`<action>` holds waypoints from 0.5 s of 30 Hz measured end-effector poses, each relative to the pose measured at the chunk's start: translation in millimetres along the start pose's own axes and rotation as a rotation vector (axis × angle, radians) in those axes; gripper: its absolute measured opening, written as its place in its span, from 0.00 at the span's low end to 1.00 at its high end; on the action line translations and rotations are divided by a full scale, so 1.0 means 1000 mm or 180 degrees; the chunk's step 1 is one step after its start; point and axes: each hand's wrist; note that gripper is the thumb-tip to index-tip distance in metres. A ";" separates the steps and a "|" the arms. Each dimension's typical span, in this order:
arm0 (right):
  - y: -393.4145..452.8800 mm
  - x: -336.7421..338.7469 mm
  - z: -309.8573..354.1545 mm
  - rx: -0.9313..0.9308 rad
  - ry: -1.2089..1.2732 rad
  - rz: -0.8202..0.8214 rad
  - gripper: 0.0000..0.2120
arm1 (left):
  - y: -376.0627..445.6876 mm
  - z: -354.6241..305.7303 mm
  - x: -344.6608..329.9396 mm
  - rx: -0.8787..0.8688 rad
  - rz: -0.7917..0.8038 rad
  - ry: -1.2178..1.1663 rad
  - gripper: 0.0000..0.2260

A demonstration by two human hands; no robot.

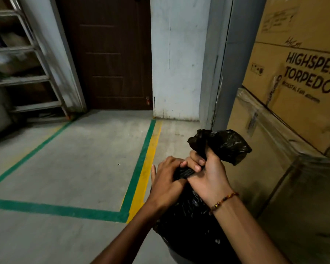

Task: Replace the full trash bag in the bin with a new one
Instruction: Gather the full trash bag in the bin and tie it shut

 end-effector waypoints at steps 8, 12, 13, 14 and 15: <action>-0.028 -0.015 0.011 -0.0142 0.0032 0.0275 0.25 | -0.002 -0.004 0.030 -0.1279 -0.0712 0.0885 0.17; -0.035 -0.009 0.027 0.0089 -0.0161 0.0242 0.20 | -0.001 0.008 0.036 -0.2282 -0.1060 0.1731 0.11; -0.035 -0.006 0.030 0.0138 -0.0224 0.0226 0.18 | -0.001 0.013 0.036 -0.2367 -0.1073 0.1828 0.10; -0.034 -0.001 0.031 0.0190 -0.0259 0.0166 0.15 | -0.002 0.017 0.037 -0.2394 -0.1044 0.1921 0.09; -0.033 0.004 0.032 0.0236 -0.0263 0.0076 0.14 | -0.002 0.020 0.036 -0.2395 -0.0987 0.2020 0.09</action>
Point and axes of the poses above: each hand's wrist, its own y-axis towards the middle knuckle, its own x-axis out of the back of the hand, z = x × y, and after that the axes turned 15 degrees about -z, right-handed
